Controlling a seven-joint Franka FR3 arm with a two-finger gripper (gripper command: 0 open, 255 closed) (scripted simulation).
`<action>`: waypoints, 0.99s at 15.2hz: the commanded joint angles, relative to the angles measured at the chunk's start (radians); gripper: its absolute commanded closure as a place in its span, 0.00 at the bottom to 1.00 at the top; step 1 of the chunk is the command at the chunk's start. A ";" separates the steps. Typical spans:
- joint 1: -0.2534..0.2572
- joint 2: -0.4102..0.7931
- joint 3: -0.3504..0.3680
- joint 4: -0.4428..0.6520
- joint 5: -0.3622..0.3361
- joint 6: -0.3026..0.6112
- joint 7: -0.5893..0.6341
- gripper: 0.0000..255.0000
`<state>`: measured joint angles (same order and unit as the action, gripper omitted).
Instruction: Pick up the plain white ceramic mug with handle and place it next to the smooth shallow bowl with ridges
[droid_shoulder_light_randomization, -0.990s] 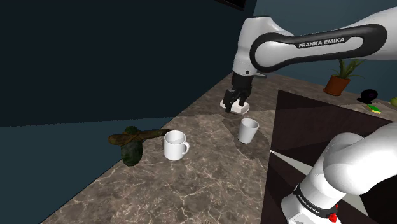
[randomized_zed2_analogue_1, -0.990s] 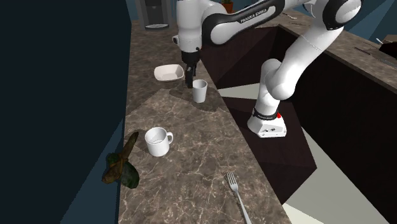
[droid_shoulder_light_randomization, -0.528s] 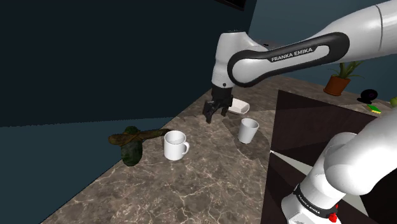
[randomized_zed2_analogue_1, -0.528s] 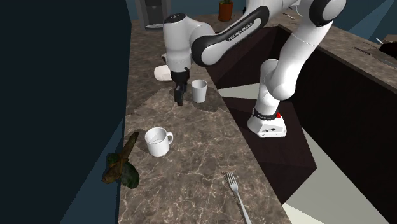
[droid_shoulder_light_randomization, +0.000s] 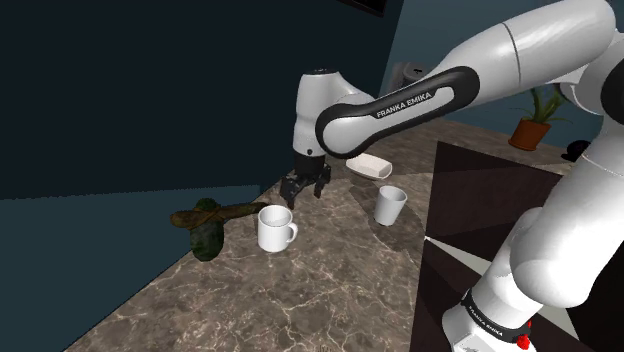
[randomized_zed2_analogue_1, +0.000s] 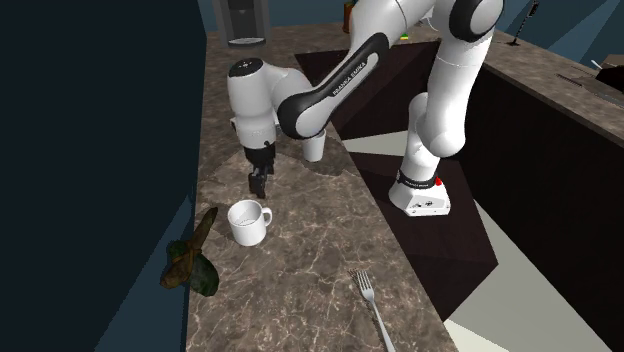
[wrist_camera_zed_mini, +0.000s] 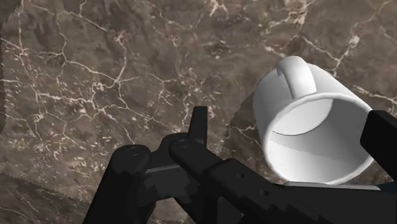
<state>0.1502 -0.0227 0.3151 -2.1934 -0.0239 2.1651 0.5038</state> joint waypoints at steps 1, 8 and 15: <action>0.012 0.074 0.014 0.049 -0.023 0.024 0.044 0.00; 0.083 0.334 0.029 0.267 -0.114 0.057 0.183 0.00; 0.099 0.400 0.016 0.264 -0.142 0.122 0.207 0.00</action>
<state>0.2480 0.3696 0.3336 -1.9240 -0.1623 2.2742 0.7079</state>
